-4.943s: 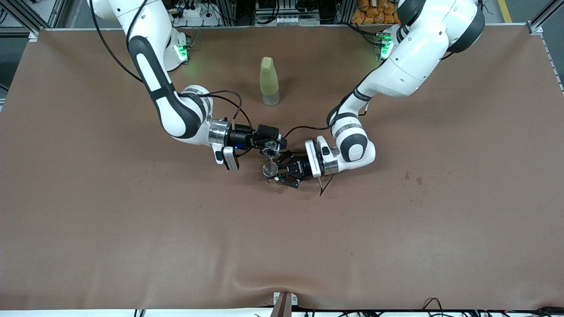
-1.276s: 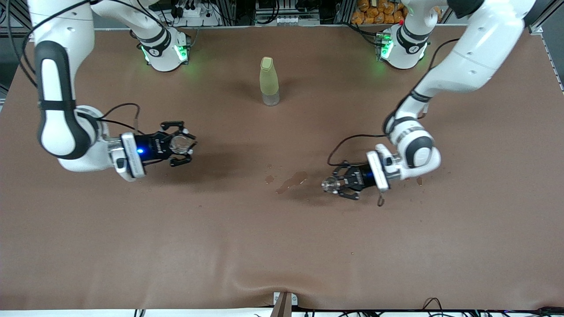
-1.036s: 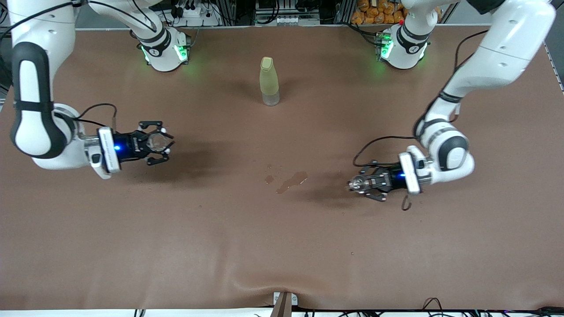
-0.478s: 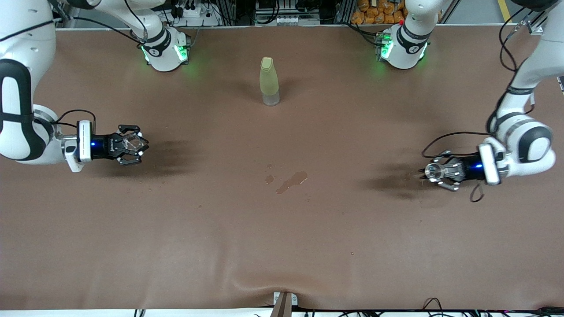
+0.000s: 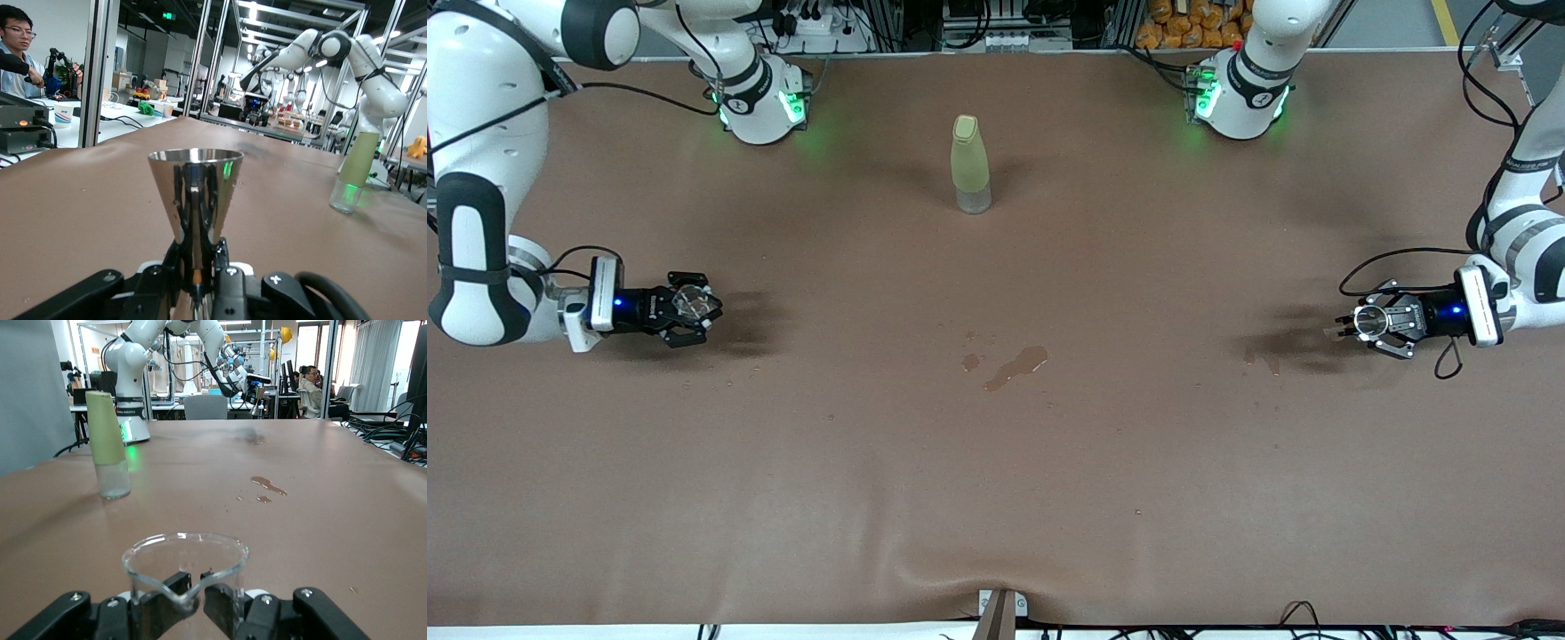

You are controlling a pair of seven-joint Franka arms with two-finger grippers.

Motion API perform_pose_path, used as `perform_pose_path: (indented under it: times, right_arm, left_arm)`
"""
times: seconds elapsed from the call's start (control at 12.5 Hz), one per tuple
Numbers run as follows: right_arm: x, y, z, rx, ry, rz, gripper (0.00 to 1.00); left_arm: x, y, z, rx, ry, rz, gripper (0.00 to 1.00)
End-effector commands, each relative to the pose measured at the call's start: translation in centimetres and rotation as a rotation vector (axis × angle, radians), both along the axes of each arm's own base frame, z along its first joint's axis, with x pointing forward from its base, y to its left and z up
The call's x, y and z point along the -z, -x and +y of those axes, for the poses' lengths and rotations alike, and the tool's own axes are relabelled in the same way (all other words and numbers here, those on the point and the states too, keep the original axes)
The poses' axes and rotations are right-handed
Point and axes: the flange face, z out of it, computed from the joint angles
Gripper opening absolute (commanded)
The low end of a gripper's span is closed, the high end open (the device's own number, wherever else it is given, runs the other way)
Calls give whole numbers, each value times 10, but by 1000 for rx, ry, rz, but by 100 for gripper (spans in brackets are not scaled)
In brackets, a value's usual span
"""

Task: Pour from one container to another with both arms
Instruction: 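Turn the beaker upright with the right gripper while the left gripper draws back, then lower the beaker with the right gripper onto the table and release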

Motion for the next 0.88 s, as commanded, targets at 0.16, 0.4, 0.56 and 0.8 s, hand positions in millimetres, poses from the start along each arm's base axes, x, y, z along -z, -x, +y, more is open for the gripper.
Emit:
perform_pose_path:
  times: [0.16,0.4,0.56,0.8]
  right_arm:
    - [37,-12,-11,-37,-20,-96,0]
    - [60,-15,-4,-29,-2,-110,0]
    - [75,-16,0,-31,15,-124,0]
    - [96,-12,7,-12,-9,-123,0]
  left_arm:
    - [32,-4,-9,43,66,-18,0]
    - [46,-8,-26,97,57,-16,0]
    - [49,-8,-19,108,38,-19,0]
    - [71,-8,-10,102,34,-40,0]
